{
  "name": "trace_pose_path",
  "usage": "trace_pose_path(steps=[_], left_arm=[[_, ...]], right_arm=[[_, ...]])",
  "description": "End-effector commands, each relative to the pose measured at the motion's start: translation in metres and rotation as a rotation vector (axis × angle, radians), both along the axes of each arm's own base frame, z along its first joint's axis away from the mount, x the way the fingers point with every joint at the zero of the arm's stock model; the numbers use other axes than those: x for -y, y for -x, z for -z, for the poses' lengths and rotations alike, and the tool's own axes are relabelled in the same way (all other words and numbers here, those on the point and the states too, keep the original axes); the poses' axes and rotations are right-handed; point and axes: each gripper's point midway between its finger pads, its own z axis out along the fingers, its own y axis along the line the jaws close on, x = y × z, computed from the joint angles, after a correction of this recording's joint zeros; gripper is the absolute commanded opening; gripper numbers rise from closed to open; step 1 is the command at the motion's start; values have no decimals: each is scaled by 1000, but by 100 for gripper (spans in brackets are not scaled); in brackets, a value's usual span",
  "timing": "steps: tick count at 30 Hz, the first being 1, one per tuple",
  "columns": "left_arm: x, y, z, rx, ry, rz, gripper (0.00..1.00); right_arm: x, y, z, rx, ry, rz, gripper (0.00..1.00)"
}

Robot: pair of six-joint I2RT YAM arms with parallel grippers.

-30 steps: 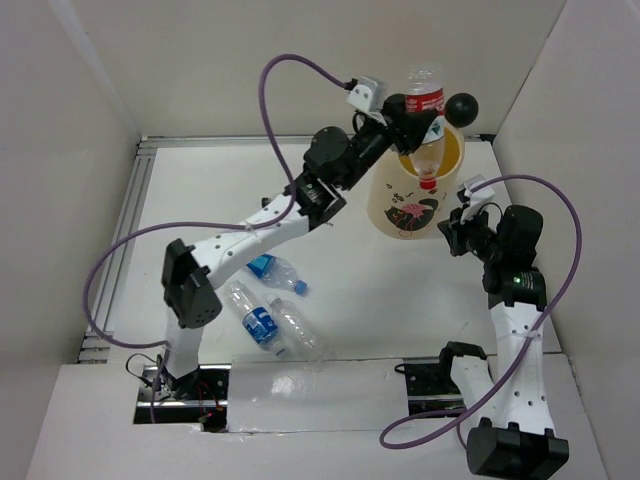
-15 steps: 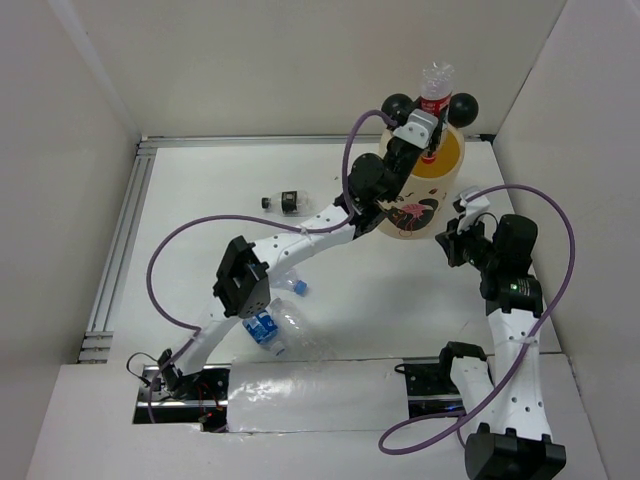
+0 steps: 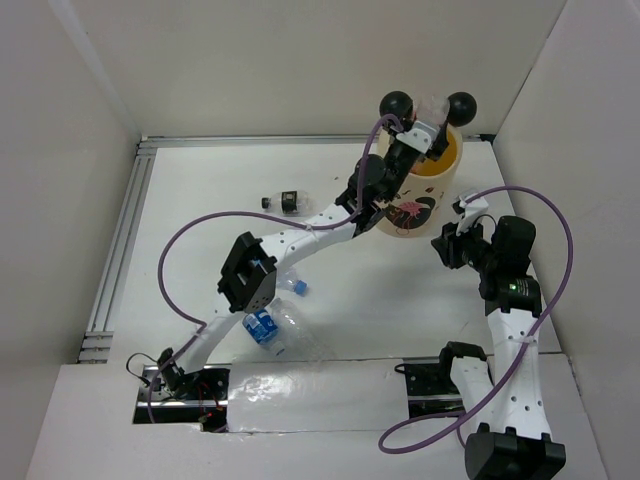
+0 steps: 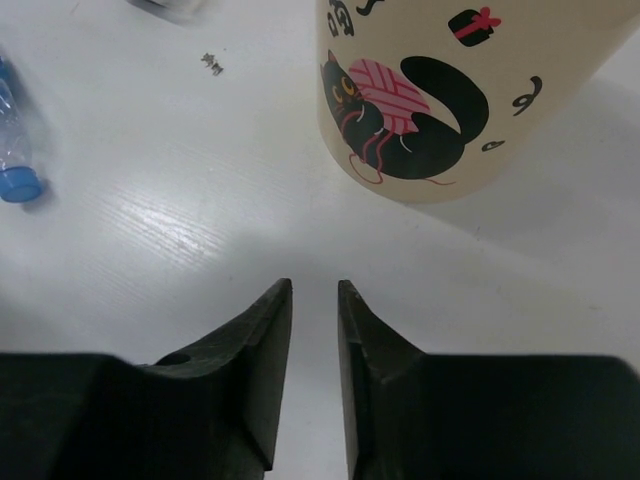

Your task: Put the plastic bottles in the bin

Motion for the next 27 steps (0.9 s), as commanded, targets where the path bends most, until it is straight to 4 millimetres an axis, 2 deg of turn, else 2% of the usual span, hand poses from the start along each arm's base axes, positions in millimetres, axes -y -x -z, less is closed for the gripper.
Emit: trace_pose_path(steps=[1,2,3,5,6,8,9,10,11,12,13,14,15,16,18,20,21,22,23,24,25,26,27], left_arm=[[-1,34,-57,108,83,87,94],[1,45,-68,125,94,109,99],[-5,49,-80,137,109,109,99],[0,71,-91,159,138,153,99],[-6,85,-109,191,152,163,99],[-10,109,-132,235,177,171,99],[-13,116,-137,240,182,161,99],[-28,132,-160,267,211,153,99],[-37,142,-169,259,236,125,99],[-43,147,-165,238,245,106,99],[-73,162,-192,235,301,89,99],[-95,164,-175,128,303,17,99],[-93,163,-173,121,290,16,99],[-111,162,-171,72,307,-15,99],[-163,166,-148,-98,311,-116,99],[-198,169,-122,-220,296,-190,99],[-236,177,-99,-316,347,-244,99],[-255,178,-82,-372,352,-282,99],[-264,181,-38,-474,209,-337,99],[-275,189,-16,-578,318,-317,99],[-302,201,4,-645,349,-317,99],[-311,209,28,-715,347,-314,99],[-320,222,67,-836,336,-320,99]], right_arm=[[0,2,-4,15,-3,-1,34],[-2,2,-4,15,-7,-9,38],[-4,3,-5,17,-12,-20,40],[-5,2,-7,26,-14,-28,41],[-7,2,-7,27,-20,-39,43],[-12,3,-13,48,-19,-77,45],[-15,4,-14,55,-17,-98,46],[-18,5,-15,64,-16,-122,48],[-21,7,-18,84,5,-161,50],[-31,10,-20,98,-6,-234,53],[-35,11,-26,130,6,-282,57],[-48,16,-30,185,23,-400,63],[-48,16,-30,186,23,-402,63],[-51,16,-34,219,34,-434,65],[-56,11,-36,260,54,-492,69],[-61,5,-33,260,56,-523,70],[-68,-2,-30,249,70,-560,70],[-74,-6,-27,229,70,-576,71],[-80,-14,-33,242,92,-594,71],[-88,-23,-21,190,90,-614,71],[-107,-26,-16,176,131,-651,73],[-120,-30,-15,173,157,-672,74],[-134,-39,-11,147,181,-693,74]])
